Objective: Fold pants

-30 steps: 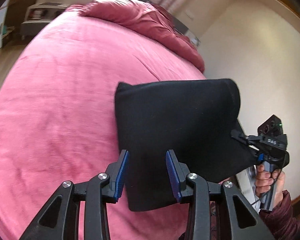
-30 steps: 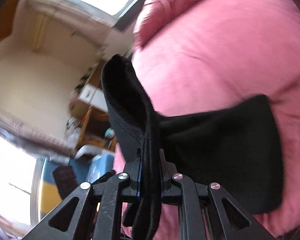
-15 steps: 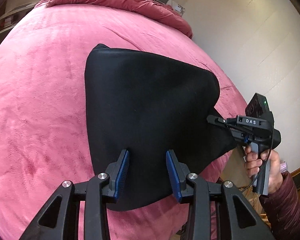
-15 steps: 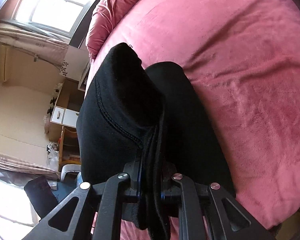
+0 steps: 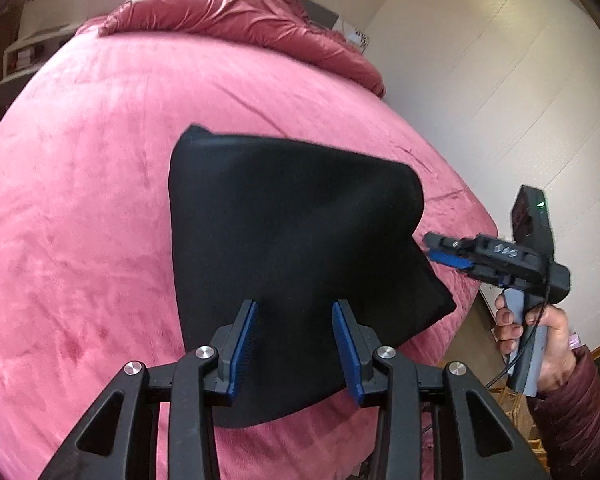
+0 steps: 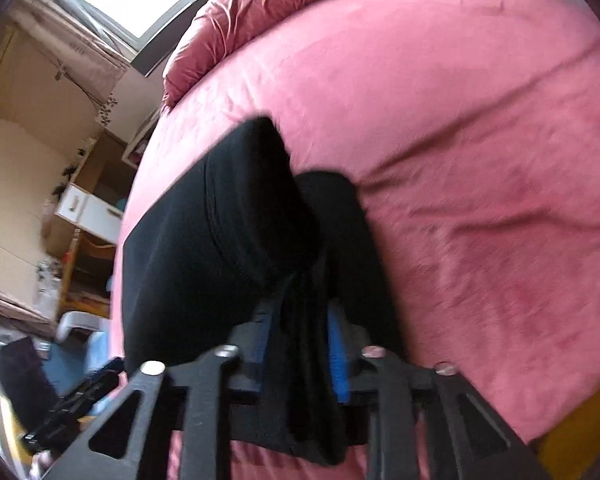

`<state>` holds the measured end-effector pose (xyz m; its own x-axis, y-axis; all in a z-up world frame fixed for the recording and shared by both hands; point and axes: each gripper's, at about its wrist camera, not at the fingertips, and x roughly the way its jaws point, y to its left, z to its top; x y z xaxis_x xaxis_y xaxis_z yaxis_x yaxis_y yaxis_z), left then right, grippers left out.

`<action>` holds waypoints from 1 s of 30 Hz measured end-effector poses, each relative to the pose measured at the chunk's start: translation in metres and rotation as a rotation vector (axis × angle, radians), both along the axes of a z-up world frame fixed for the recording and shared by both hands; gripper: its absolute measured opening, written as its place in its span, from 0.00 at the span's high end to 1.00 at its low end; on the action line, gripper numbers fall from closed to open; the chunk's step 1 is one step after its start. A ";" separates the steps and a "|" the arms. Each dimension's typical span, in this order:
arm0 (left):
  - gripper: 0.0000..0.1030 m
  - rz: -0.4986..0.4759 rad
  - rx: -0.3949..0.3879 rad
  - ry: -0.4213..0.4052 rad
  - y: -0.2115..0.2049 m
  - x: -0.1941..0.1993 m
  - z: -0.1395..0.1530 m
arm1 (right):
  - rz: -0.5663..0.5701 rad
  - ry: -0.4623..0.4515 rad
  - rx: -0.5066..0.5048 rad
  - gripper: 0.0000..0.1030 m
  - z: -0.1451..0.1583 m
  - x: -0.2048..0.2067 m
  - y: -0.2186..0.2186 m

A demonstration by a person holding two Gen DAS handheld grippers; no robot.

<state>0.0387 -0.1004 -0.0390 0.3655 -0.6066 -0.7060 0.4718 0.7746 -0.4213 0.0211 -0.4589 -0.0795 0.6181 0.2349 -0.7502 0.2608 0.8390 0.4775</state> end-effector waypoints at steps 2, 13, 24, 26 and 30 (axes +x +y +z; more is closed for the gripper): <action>0.62 0.011 0.011 -0.027 0.002 0.003 0.006 | 0.001 -0.051 -0.015 0.44 0.017 -0.001 0.001; 0.62 0.027 0.126 -0.080 -0.013 0.000 0.007 | 0.157 -0.133 -0.125 0.53 0.045 0.054 0.071; 0.56 0.015 0.215 -0.093 -0.027 -0.004 -0.007 | 0.065 0.025 -0.226 0.55 0.005 0.066 0.046; 0.56 0.014 0.214 -0.081 -0.028 -0.003 -0.009 | 0.067 0.051 -0.254 0.55 0.000 0.068 0.044; 0.55 -0.008 0.228 -0.080 -0.034 -0.005 -0.014 | 0.067 0.108 -0.269 0.55 -0.018 0.080 0.040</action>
